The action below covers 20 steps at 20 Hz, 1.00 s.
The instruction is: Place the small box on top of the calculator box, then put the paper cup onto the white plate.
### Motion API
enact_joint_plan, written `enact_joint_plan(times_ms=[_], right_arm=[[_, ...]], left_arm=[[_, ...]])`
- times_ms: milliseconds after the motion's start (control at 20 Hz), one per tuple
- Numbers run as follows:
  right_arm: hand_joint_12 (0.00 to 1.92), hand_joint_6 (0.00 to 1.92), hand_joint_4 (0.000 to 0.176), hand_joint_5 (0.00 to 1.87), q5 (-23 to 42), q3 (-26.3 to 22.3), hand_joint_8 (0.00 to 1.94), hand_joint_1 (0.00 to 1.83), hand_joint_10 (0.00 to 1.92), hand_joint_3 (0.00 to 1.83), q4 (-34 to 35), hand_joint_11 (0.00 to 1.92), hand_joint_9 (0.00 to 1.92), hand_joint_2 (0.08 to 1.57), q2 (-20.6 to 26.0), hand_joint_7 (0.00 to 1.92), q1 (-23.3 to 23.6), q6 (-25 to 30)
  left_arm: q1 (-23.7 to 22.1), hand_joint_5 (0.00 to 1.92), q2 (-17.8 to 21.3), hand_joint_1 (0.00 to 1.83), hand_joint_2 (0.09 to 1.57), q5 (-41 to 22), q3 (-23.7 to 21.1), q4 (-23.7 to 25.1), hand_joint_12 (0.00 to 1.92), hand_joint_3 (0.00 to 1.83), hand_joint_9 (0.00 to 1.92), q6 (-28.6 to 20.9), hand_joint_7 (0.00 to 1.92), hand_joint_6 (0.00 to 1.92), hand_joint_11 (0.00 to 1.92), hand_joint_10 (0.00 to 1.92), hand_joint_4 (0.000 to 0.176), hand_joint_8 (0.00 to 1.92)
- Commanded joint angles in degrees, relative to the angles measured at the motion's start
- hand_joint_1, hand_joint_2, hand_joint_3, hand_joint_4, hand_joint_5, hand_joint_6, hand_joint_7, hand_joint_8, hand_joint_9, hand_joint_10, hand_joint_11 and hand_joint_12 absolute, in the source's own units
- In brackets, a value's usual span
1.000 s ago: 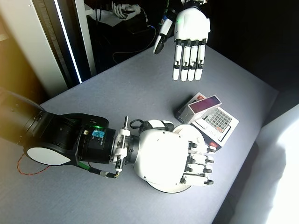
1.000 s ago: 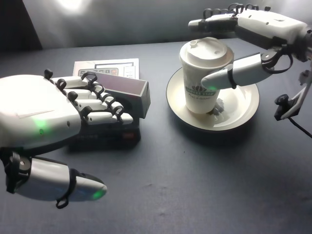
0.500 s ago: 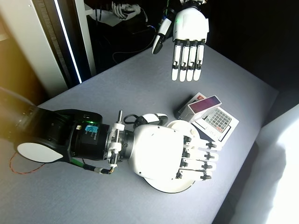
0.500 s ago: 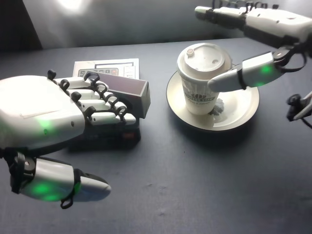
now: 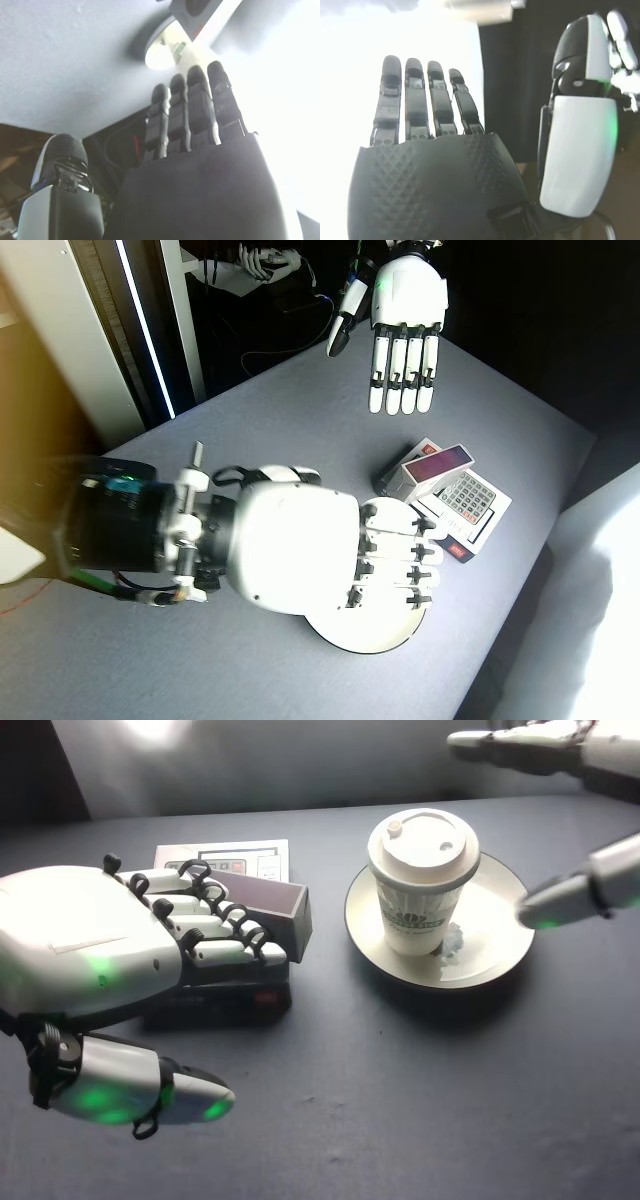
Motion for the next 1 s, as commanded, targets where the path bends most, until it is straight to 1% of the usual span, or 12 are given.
enact_joint_plan(times_ms=[0, 300, 400, 500, 600, 650, 700, 750, 800, 850, 900, 950], right_arm=[[0.46, 0.0, 0.0, 0.07, 6.11, -0.87, 0.0, 0.75, 0.0, 0.0, -0.49, 0.0, 0.13, 0.83, 2.34, 0.12, 0.7, 1.85], [0.43, 0.0, 0.0, 0.07, 9.73, -7.54, 0.01, 0.73, 0.0, 0.0, -8.41, 0.0, 0.13, 0.83, 13.14, 0.11, -2.36, 6.53], [0.66, 0.01, 0.0, 0.14, 11.13, -8.55, 0.01, 0.68, 0.01, 0.01, -10.23, 0.0, 0.2, 0.9, 15.98, 0.18, -4.47, 8.33], [0.81, 0.02, 0.0, 0.35, 13.04, -9.79, 0.02, 0.66, 0.03, 0.0, -10.88, 0.08, 0.39, 0.95, 18.51, 0.39, -6.16, 8.36], [1.02, 0.04, 0.0, 0.76, 13.35, -11.15, 0.05, 0.77, 0.11, 0.0, -10.88, 0.32, 0.8, 1.11, 20.31, 0.86, -6.51, 8.58], [1.2, 0.99, 0.04, 0.81, 13.29, -11.29, 0.18, 0.93, 0.32, 0.01, -10.88, 0.42, 0.9, 1.18, 20.34, 1.02, -6.44, 8.58], [1.46, 1.34, 0.034, 0.72, 13.12, -11.49, 0.8, 0.93, 1.19, 0.02, -10.88, 0.46, 0.66, 1.25, 20.34, 0.87, -6.34, 8.58], [1.69, 1.55, 0.078, 0.62, 13.12, -11.75, 1.36, 0.85, 1.56, 0.01, -11.54, 0.45, 0.59, 1.32, 20.32, 0.72, -6.21, 8.58], [1.87, 1.8, 0.0, 0.67, 13.12, -11.99, 1.77, 0.55, 1.85, 0.02, -12.41, 0.48, 0.63, 1.42, 20.28, 0.7, -6.02, 8.58], [1.92, 1.92, 0.0, 0.84, 13.14, -12.45, 1.93, 0.41, 1.92, 0.01, -12.99, 0.73, 0.88, 1.47, 20.26, 0.91, -5.8, 8.58], [1.92, 1.92, 0.0, 0.84, 13.22, -12.72, 1.93, 0.41, 1.92, 0.01, -13.34, 0.73, 0.88, 1.47, 20.25, 0.91, -5.53, 8.58], [1.92, 1.92, 0.0, 0.95, 13.43, -12.85, 1.94, 0.35, 1.92, 0.02, -13.45, 0.94, 1.0, 1.5, 20.24, 1.02, -5.3, 8.58]], left_arm=[[-0.76, 0.15, 0.44, 0.15, 1.17, -3.27, -0.2, -0.65, 0.24, 0.0, 0.13, 0.01, 0.16, 0.0, 0.0, 0.0, 0.0, 0.0], [-0.33, 0.15, 0.45, 0.09, 1.19, -2.92, 0.1, -0.54, 0.22, 0.0, 0.12, 0.01, 0.16, 0.0, 0.0, 0.0, 0.0, 0.0], [-0.32, 0.27, 0.47, 0.06, 1.24, -3.03, 0.16, -0.52, 0.32, 0.0, 0.29, 0.01, 0.32, 0.0, 0.12, 0.01, 0.0, 0.01], [-0.4, 0.45, 0.47, 0.07, 1.27, -3.08, 0.27, -0.73, 0.5, 0.01, 0.5, 0.01, 0.5, 0.02, 0.25, 0.03, 0.0, 0.02], [-0.72, 0.75, 0.43, 0.23, 1.3, -3.08, 0.4, -0.98, 0.99, 0.0, 0.79, 0.01, 0.82, 0.06, 0.4, 0.11, 0.0, 0.05], [-0.75, 0.75, 0.43, 0.29, 1.34, -3.2, 0.43, -1.07, 1.4, 0.0, 0.62, 0.01, 0.81, 0.47, 0.38, 0.94, 0.0, 0.52], [-0.84, 0.57, 0.42, 0.67, 1.39, -3.28, 0.45, -1.18, 1.82, 0.0, 0.62, 0.01, 0.69, 1.46, 0.53, 1.65, 0.03, 1.36], [-0.95, 0.55, 0.35, 0.55, 1.45, -3.28, 0.41, -1.29, 1.9, 0.01, 0.69, 0.01, 0.68, 1.83, 0.66, 1.87, 0.0, 1.81], [-0.98, 0.72, 0.35, 0.54, 1.49, -3.27, 0.36, -1.41, 1.92, 0.01, 0.81, 0.01, 0.84, 1.9, 0.79, 1.91, 0.0, 1.9], [-1.07, 0.87, 0.33, 0.49, 1.52, -3.26, 0.34, -1.43, 1.92, 0.01, 0.91, 0.01, 0.96, 1.92, 0.9, 1.92, 0.0, 1.92], [-1.09, 0.87, 0.33, 0.49, 1.52, -3.25, 0.35, -1.43, 1.92, 0.01, 0.91, 0.01, 0.96, 1.92, 0.9, 1.92, 0.0, 1.92], [-1.09, 0.82, 0.33, 0.43, 1.54, -3.25, 0.37, -1.43, 1.92, 0.01, 0.9, 0.01, 0.92, 1.92, 0.89, 1.92, 0.0, 1.92]])
